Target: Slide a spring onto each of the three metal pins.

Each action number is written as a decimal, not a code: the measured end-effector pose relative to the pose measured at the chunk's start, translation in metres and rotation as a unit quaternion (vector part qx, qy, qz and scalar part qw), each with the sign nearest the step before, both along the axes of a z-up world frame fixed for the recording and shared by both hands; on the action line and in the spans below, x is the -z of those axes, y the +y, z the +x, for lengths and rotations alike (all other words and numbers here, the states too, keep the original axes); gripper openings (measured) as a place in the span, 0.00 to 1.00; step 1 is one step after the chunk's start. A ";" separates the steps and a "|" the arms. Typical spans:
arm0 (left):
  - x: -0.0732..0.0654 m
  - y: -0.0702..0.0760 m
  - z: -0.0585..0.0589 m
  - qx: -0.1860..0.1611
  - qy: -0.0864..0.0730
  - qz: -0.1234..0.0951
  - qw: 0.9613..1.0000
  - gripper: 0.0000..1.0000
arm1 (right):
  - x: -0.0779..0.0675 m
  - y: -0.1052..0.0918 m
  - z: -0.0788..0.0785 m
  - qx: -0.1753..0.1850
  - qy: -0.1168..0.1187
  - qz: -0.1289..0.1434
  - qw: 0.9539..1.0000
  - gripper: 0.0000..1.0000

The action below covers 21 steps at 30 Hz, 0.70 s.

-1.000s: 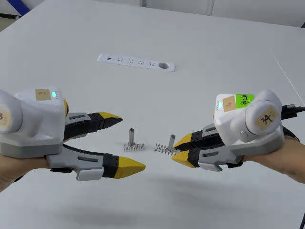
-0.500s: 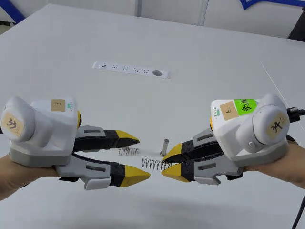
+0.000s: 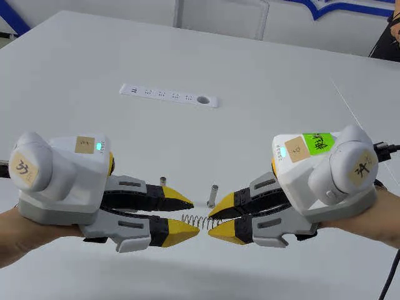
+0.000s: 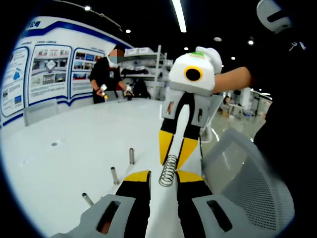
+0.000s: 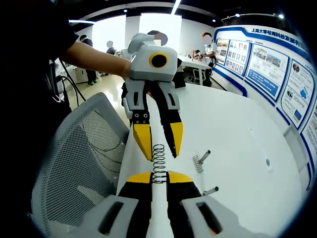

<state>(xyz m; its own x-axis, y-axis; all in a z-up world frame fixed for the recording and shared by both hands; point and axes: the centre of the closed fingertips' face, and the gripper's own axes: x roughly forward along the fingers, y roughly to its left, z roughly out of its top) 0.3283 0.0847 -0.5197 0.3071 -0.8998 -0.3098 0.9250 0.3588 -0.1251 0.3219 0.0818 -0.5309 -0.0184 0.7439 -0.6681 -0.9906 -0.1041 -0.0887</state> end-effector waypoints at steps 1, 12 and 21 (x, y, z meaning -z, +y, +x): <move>0.001 0.000 -0.001 0.003 0.001 0.002 1.000 0.18 | 0.000 0.000 0.000 -0.001 0.000 0.001 1.000 0.11; 0.003 -0.002 -0.003 0.018 -0.018 0.023 0.999 0.11 | -0.002 0.001 0.002 0.003 -0.001 0.005 1.000 0.11; 0.001 -0.003 -0.009 0.044 -0.037 0.037 0.998 0.10 | -0.002 0.001 -0.001 -0.002 0.019 0.022 1.000 0.13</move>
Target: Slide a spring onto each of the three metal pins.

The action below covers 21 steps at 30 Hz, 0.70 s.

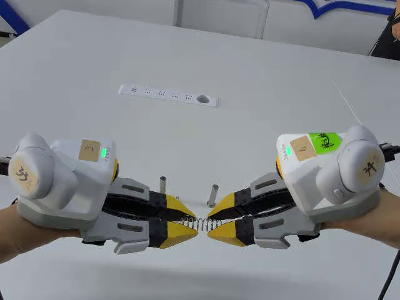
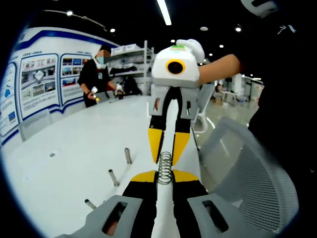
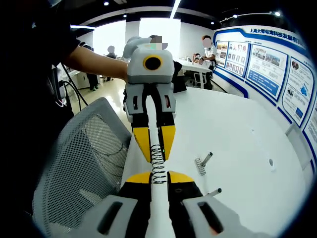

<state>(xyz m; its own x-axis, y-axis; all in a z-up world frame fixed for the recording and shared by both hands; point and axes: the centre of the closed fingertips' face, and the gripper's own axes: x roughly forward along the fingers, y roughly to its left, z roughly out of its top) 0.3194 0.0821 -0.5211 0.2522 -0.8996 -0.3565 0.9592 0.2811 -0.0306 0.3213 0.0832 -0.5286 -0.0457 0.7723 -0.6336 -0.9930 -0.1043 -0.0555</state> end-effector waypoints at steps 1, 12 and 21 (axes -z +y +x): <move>0.000 0.000 -0.001 0.003 0.001 0.000 1.000 0.10 | 0.000 0.000 0.000 0.000 0.002 0.000 1.000 0.14; 0.000 0.001 -0.002 0.007 0.003 -0.001 1.000 0.10 | 0.004 -0.001 0.000 0.012 0.028 0.006 1.000 0.15; -0.003 0.002 0.000 0.002 0.001 -0.008 1.000 0.10 | -0.003 -0.001 0.001 0.022 0.047 0.019 0.998 0.12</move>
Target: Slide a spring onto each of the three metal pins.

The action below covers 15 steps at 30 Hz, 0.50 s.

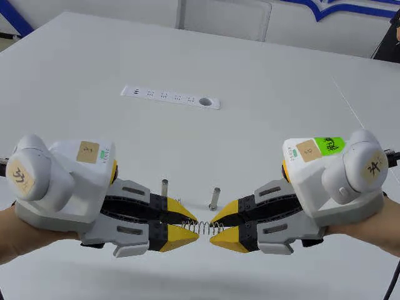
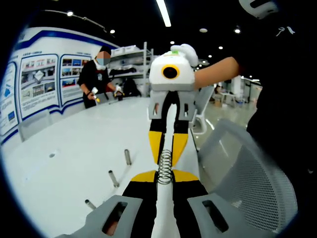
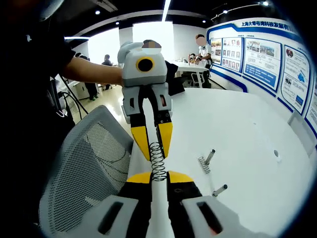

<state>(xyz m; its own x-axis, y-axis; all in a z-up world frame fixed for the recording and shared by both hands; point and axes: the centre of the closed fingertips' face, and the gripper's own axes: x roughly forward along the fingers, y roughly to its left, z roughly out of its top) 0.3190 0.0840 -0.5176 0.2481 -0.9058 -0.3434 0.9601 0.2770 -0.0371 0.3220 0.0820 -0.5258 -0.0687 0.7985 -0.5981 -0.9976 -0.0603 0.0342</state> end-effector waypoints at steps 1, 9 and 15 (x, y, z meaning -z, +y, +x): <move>0.000 0.000 0.000 0.000 -0.001 0.001 1.000 0.10 | -0.002 0.000 0.001 0.002 0.001 0.004 1.000 0.12; -0.002 -0.001 0.001 0.000 -0.006 0.005 1.000 0.10 | -0.015 0.001 0.000 0.002 0.005 0.023 1.000 0.11; 0.003 -0.001 0.002 -0.001 -0.005 0.015 1.000 0.10 | -0.025 0.008 -0.002 0.000 0.008 0.044 0.999 0.11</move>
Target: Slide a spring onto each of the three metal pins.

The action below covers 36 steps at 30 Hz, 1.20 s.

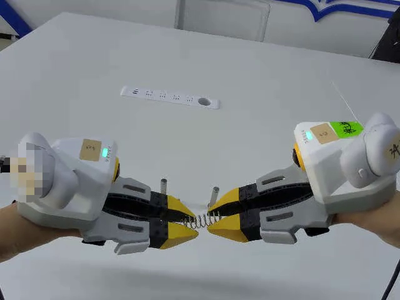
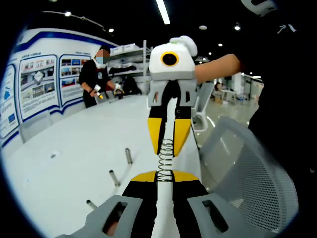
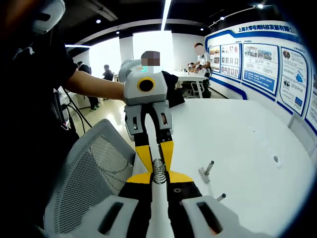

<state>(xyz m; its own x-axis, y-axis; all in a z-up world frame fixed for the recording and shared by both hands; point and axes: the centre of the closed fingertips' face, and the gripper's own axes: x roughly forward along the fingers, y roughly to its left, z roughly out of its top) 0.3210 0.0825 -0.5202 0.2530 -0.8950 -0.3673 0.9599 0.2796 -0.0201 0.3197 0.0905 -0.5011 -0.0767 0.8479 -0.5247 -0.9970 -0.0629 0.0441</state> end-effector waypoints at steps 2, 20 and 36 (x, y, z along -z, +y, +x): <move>0.001 0.000 0.000 0.000 0.002 0.001 1.000 0.10 | -0.003 0.003 -0.001 -0.002 0.001 0.007 1.000 0.11; 0.002 0.000 0.003 -0.011 0.009 -0.007 1.000 0.10 | -0.016 0.024 -0.001 0.000 0.001 0.038 0.999 0.11; 0.002 0.003 0.005 -0.025 0.028 -0.019 0.999 0.11 | -0.015 0.026 0.002 0.010 -0.003 0.033 0.999 0.11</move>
